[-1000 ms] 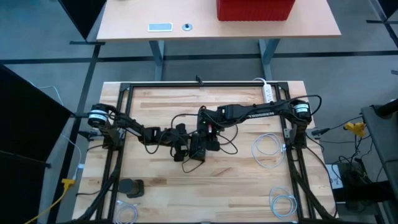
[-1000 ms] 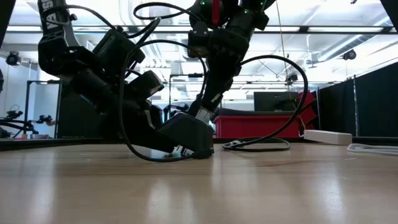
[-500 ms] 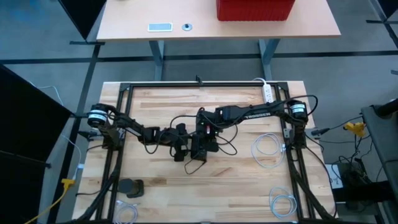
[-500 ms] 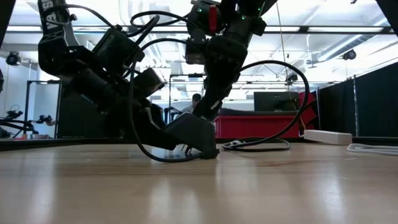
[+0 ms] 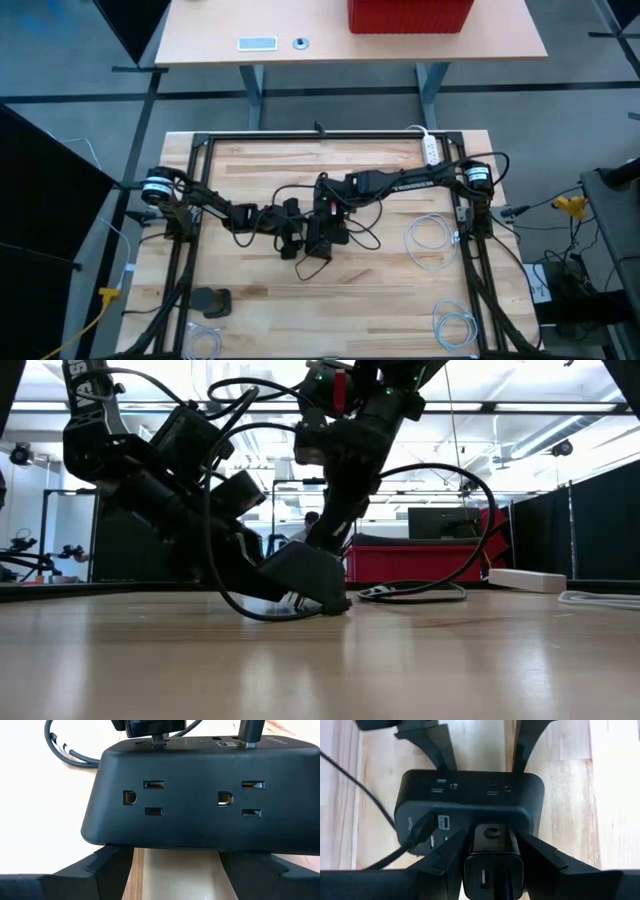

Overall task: Insert USB
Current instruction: Insert the black charger adapter into the top black outlet extension

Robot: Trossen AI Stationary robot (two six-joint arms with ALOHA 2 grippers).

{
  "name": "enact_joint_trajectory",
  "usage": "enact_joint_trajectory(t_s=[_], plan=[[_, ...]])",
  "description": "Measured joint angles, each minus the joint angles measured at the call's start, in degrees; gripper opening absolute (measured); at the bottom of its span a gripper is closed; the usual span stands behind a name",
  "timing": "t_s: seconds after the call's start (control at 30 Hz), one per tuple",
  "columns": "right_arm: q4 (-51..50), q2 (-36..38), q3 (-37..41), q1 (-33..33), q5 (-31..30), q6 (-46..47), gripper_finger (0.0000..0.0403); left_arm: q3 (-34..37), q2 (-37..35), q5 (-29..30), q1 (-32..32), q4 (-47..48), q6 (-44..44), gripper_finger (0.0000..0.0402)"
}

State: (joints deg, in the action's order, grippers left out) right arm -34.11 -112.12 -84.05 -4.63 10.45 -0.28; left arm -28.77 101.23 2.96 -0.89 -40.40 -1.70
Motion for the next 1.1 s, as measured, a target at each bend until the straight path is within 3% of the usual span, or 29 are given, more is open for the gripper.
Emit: enact_joint_trajectory(t_s=[0.27,0.57,0.93,1.1], plan=[[0.59,-0.45,0.00,1.29,-4.16,1.52,0.0145,-0.07,0.00,2.92,-0.08,-0.13,2.23,0.0275],[0.83,-0.46,0.04,2.17,-4.87,0.68,0.0145,-0.13,0.00,3.50,-0.08,-0.07,2.06,0.0275],[-0.44,2.59,0.05,2.24,-6.47,-9.11,0.0147,0.11,-1.37,3.98,-0.04,-0.33,2.25,0.0275],[-0.10,6.65,-0.23,2.36,-5.78,-11.07,0.0237,0.07,-1.60,4.50,0.05,-0.98,2.38,0.0275]])
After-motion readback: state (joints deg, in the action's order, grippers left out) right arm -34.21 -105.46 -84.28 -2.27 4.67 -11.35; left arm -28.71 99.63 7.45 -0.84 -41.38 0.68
